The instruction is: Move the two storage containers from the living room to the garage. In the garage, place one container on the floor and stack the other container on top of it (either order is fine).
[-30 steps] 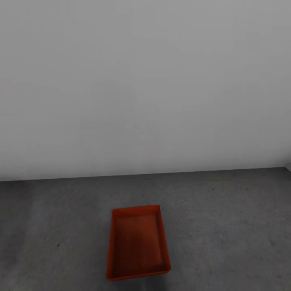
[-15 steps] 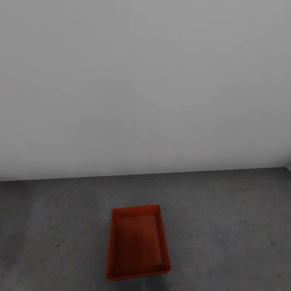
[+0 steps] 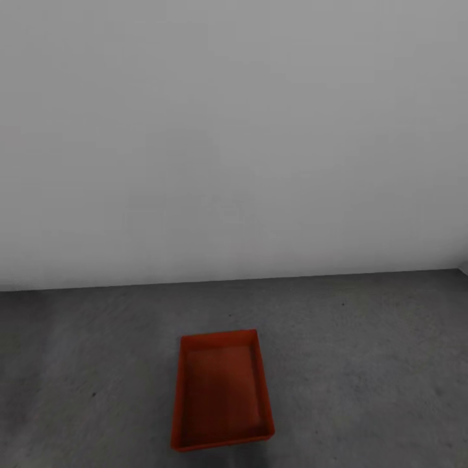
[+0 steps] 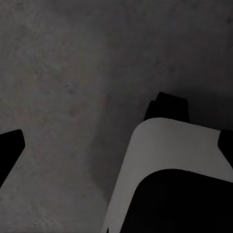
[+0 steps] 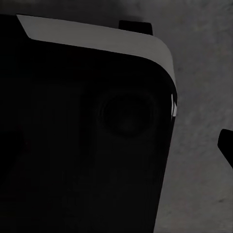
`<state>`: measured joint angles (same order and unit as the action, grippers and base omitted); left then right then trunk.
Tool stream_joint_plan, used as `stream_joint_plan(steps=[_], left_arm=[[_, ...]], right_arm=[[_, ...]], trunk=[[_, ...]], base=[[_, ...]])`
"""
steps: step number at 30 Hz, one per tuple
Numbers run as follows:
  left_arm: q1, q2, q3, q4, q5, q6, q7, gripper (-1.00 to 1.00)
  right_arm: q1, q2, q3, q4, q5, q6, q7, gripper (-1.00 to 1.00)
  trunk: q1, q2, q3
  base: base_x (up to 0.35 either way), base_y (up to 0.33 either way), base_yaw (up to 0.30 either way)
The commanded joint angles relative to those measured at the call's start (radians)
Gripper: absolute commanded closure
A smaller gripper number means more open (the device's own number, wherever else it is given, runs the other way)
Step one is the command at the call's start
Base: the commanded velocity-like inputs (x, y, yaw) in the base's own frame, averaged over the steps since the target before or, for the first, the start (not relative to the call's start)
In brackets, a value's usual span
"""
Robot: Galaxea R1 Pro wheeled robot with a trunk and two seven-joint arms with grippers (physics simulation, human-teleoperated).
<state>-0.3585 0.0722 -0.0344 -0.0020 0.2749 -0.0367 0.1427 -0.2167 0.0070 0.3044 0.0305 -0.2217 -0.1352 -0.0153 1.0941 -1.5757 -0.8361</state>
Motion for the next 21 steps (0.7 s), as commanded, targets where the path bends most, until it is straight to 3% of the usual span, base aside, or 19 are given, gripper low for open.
stream_joint_plan(steps=[1, 21], left_arm=[[0.000, 0.000, -0.004, 0.001, 0.007, -0.004, 0.001, -1.00], [0.000, 0.000, -0.004, -0.001, 0.004, -0.005, 0.001, -1.00]], right_arm=[[-0.001, 0.001, 0.009, 0.003, -0.009, -0.006, -0.001, -1.00], [-0.001, 0.001, 0.009, 0.003, -0.010, -0.003, -0.002, -1.00]], trunk=[[0.000, 0.000, -0.001], [-0.069, 0.126, 0.056]], base=[[0.000, 0.000, 0.000], [0.000, 0.000, 0.000]])
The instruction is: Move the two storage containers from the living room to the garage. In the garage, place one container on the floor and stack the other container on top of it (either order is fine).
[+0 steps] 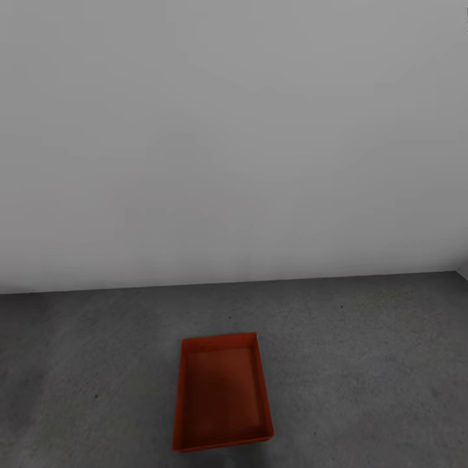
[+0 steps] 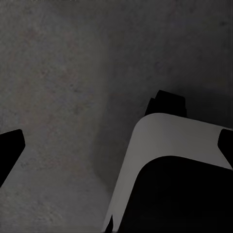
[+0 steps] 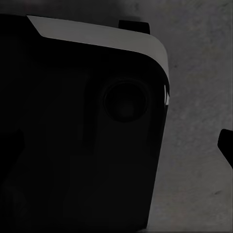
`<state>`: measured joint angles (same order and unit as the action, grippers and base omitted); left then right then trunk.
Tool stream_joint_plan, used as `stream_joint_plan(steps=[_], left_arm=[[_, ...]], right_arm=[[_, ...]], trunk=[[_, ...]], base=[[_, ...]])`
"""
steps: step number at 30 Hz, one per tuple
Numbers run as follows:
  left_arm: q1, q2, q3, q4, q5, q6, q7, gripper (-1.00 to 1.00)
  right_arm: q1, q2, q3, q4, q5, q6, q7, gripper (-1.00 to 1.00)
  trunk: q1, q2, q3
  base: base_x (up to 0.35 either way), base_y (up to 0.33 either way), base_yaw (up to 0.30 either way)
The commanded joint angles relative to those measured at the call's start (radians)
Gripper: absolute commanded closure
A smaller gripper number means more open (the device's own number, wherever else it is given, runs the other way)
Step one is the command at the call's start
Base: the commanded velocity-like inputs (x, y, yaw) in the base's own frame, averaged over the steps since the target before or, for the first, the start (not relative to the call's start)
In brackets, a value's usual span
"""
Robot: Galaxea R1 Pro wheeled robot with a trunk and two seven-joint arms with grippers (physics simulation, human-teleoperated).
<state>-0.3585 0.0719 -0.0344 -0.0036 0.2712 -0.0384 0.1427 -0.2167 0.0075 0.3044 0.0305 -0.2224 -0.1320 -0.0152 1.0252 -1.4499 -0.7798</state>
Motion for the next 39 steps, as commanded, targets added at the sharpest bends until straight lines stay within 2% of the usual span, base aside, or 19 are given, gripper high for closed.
stream_joint_plan(steps=[1, 11, 16, 20, 39], left_arm=[[0.000, 0.000, -0.004, 0.001, 0.007, -0.003, 0.001, -1.00], [0.000, -0.004, -0.004, 0.001, 0.008, -0.002, 0.001, -1.00], [0.000, -0.027, -0.004, 0.001, 0.014, 0.002, 0.003, -1.00], [0.000, -0.035, -0.004, 0.002, 0.015, 0.002, 0.002, -1.00], [0.000, -0.038, -0.004, 0.003, 0.016, -0.003, 0.001, -1.00]], right_arm=[[-0.001, 0.001, 0.009, 0.003, -0.009, -0.005, -0.002, -1.00], [-0.001, 0.004, 0.009, 0.003, -0.011, -0.005, -0.002, -1.00], [-0.001, 0.007, 0.010, 0.003, -0.009, -0.003, -0.002, -1.00], [-0.001, 0.006, 0.009, 0.003, -0.010, 0.001, -0.003, -1.00], [-0.001, 0.004, 0.009, 0.002, -0.008, -0.010, -0.012, -1.00]], trunk=[[-0.004, 0.007, 0.003], [-0.042, 0.077, 0.034], [-0.062, 0.112, 0.050], [-0.077, 0.140, 0.062], [-0.150, 0.273, 0.122]], base=[[0.000, 0.000, 0.000], [0.000, 0.000, 0.000], [0.000, 0.000, 0.000], [0.000, 0.000, 0.000], [0.000, 0.000, 0.000]])
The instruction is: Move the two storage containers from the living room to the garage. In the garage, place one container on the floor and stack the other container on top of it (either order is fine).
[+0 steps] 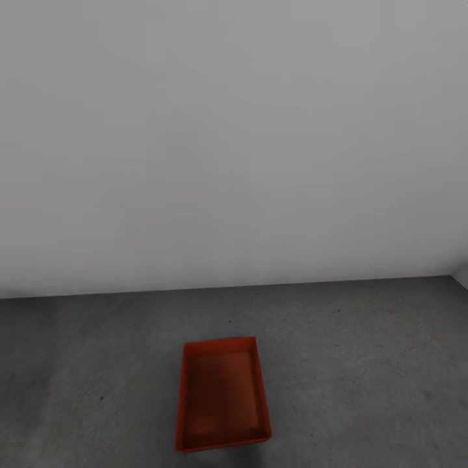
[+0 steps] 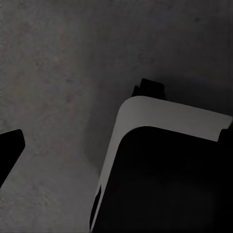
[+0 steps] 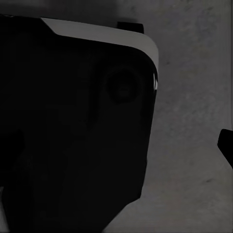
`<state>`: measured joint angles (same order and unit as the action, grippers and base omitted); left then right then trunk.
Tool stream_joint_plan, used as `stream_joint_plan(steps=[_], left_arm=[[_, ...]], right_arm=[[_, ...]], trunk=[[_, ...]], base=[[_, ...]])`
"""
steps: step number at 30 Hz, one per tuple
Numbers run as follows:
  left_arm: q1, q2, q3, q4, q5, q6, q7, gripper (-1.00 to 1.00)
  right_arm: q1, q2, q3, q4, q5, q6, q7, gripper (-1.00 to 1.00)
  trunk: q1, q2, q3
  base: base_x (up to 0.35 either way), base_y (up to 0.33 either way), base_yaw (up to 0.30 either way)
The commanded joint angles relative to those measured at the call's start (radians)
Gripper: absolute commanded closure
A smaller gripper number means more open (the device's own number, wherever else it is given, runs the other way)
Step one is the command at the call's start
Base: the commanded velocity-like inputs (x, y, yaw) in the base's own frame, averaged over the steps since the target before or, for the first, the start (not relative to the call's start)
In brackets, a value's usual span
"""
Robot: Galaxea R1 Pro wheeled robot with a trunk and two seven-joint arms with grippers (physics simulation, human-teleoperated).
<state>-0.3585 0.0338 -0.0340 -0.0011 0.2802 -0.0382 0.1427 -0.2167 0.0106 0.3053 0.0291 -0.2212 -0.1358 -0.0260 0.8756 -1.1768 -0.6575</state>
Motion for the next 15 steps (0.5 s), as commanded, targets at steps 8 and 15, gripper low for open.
stream_joint_plan(steps=[8, 15], left_arm=[[0.000, 0.000, -0.004, 0.001, 0.006, -0.003, 0.001, -1.00], [0.000, 0.000, -0.004, 0.001, 0.005, -0.003, -0.016, -1.00]], right_arm=[[-0.001, -0.008, 0.013, 0.003, -0.007, -0.007, -0.003, -1.00], [-0.001, -0.010, 0.015, 0.003, -0.006, -0.005, -0.003, -1.00]], trunk=[[-0.031, 0.056, 0.024], [-0.058, 0.105, 0.046]], base=[[0.000, 0.000, 0.000], [0.000, 0.000, 0.000]])
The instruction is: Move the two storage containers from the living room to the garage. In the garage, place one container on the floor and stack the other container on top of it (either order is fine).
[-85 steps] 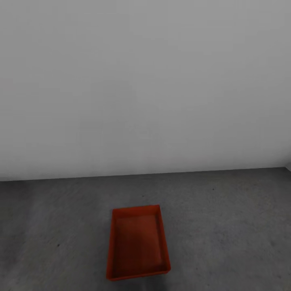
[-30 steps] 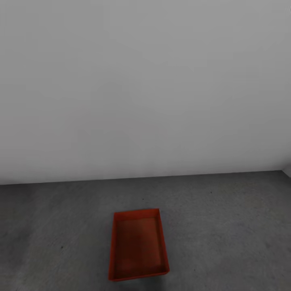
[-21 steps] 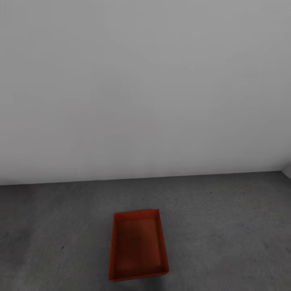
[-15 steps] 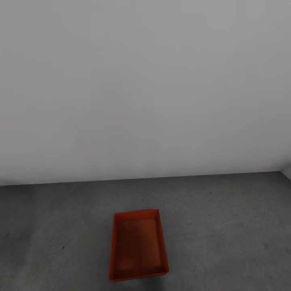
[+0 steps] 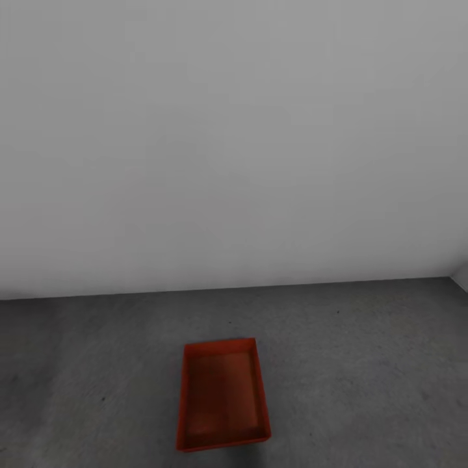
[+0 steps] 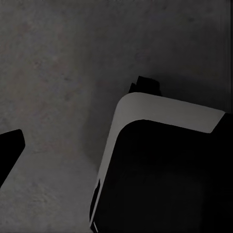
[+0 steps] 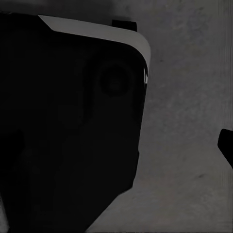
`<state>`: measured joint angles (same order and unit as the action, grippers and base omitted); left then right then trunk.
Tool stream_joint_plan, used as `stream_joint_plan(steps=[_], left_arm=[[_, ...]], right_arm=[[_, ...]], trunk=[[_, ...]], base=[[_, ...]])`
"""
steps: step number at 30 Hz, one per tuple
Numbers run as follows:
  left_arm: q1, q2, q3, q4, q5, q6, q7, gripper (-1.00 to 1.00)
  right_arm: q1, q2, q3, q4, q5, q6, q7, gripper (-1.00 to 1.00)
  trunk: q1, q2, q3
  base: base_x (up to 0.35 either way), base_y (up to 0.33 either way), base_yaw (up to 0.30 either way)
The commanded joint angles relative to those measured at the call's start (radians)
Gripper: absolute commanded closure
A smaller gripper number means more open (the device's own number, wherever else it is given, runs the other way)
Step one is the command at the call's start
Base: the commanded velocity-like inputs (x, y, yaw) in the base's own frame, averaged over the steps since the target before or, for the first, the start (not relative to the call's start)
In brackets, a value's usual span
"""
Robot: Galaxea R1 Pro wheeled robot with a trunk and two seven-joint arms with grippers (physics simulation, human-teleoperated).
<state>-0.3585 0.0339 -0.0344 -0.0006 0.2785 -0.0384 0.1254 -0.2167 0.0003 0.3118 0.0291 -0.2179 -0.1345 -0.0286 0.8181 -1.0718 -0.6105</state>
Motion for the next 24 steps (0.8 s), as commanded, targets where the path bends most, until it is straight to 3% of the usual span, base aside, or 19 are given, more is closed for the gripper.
stream_joint_plan(steps=[1, 24], left_arm=[[0.000, 0.000, -0.004, 0.001, 0.007, -0.003, 0.001, -1.00], [0.001, 0.002, -0.004, 0.001, 0.008, -0.003, -0.003, -1.00]], right_arm=[[-0.001, 0.000, 0.009, 0.003, -0.009, -0.006, -0.001, -1.00], [-0.001, 0.012, 0.009, 0.003, -0.011, 0.002, -0.001, -1.00]], trunk=[[-0.004, 0.007, 0.003], [-0.092, 0.168, 0.075]], base=[[0.000, 0.000, 0.000], [0.000, 0.000, 0.000]])
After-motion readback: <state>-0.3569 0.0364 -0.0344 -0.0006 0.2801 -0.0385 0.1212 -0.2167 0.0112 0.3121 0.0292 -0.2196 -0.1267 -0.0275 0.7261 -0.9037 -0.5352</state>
